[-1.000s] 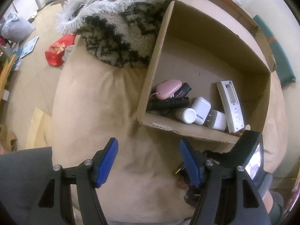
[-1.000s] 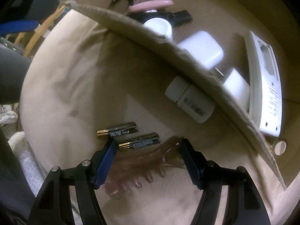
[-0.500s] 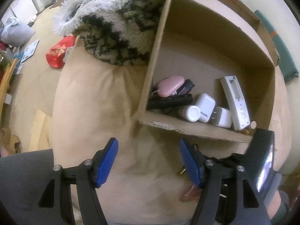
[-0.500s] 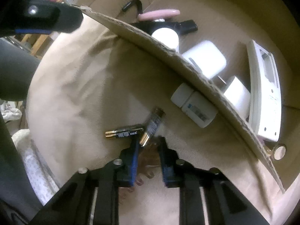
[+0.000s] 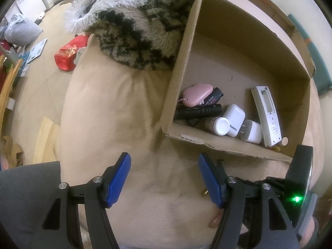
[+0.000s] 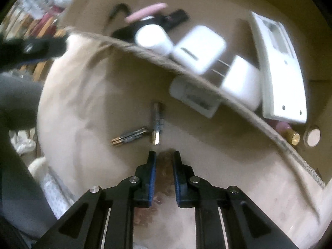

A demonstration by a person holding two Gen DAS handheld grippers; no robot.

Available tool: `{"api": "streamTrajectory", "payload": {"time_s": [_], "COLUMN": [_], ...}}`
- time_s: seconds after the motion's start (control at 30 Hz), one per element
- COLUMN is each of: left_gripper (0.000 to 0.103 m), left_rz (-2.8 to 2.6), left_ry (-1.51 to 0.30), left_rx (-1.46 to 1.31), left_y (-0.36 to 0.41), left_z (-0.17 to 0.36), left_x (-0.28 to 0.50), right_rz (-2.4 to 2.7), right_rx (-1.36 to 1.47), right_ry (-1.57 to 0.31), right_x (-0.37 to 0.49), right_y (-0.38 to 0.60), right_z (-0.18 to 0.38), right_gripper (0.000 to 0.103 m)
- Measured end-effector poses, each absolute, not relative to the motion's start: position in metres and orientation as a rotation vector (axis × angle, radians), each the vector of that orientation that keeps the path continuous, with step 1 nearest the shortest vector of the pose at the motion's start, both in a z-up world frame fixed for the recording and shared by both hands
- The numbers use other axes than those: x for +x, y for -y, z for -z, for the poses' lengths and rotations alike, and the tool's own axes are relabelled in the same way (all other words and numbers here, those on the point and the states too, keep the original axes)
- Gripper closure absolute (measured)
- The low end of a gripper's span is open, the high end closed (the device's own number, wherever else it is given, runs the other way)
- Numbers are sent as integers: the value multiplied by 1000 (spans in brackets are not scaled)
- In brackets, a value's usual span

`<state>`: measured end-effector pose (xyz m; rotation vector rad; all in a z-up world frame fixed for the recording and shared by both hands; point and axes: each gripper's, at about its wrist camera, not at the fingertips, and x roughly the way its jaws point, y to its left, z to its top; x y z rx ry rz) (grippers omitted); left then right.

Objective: Organize rigid objects

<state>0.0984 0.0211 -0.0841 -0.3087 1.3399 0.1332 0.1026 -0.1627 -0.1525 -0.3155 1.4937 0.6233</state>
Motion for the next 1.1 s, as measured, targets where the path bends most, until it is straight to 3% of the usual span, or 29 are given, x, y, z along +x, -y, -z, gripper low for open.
{"api": "streamTrajectory", "payload": {"time_s": [0.5, 0.53, 0.57, 1.1], "left_gripper": [38, 38, 38, 41], "left_rz": [-130, -129, -128, 101], "left_ry": [-1347, -1349, -1351, -1421], "left_rx": [-279, -276, -273, -3], "left_y": [-15, -15, -14, 62], "left_z": [88, 88, 89, 125], "left_x": [99, 99, 99, 88], "right_rz": [-577, -578, -578, -468], "right_rx": [-70, -81, -94, 79], "right_ry": [-1507, -1499, -1492, -1413], "right_x": [147, 147, 144, 115], "right_y": [171, 170, 166, 236], "right_z": [158, 156, 156, 87], "right_gripper": [85, 85, 92, 92]}}
